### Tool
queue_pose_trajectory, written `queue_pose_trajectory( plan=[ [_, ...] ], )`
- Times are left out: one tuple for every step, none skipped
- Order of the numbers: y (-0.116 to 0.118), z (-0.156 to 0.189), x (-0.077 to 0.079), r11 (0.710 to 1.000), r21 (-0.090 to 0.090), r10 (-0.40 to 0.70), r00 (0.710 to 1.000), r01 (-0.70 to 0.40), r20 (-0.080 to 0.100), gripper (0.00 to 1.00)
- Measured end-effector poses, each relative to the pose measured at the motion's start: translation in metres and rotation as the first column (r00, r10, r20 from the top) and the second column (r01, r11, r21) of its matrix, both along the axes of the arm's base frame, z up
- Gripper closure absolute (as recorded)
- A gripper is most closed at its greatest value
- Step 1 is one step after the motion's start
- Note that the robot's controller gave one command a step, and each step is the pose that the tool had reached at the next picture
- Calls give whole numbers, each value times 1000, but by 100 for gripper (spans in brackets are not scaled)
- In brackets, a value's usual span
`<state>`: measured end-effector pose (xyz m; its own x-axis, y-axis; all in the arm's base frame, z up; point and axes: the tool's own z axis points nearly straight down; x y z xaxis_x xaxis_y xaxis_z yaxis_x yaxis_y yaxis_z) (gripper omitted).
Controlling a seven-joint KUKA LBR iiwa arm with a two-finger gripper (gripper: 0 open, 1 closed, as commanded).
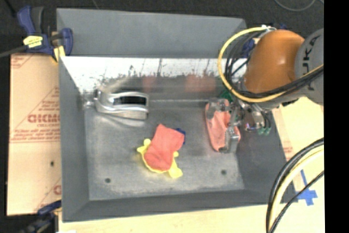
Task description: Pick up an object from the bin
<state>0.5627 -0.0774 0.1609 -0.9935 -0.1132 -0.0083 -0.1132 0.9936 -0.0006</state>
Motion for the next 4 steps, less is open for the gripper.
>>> queue_pose_trajectory(
  plan=[
    [-4, -16, -3, 1000, -2, -28, 1000, 28, -6, 0],
    [20, -31, 10, 997, -3, 75, 997, -75, 1, 0],
    [29, -51, 14, 983, -2, 184, 983, -184, -1, 0],
    [41, -63, 17, 1000, -1, -19, 1000, 19, -1, 0]
  ],
)
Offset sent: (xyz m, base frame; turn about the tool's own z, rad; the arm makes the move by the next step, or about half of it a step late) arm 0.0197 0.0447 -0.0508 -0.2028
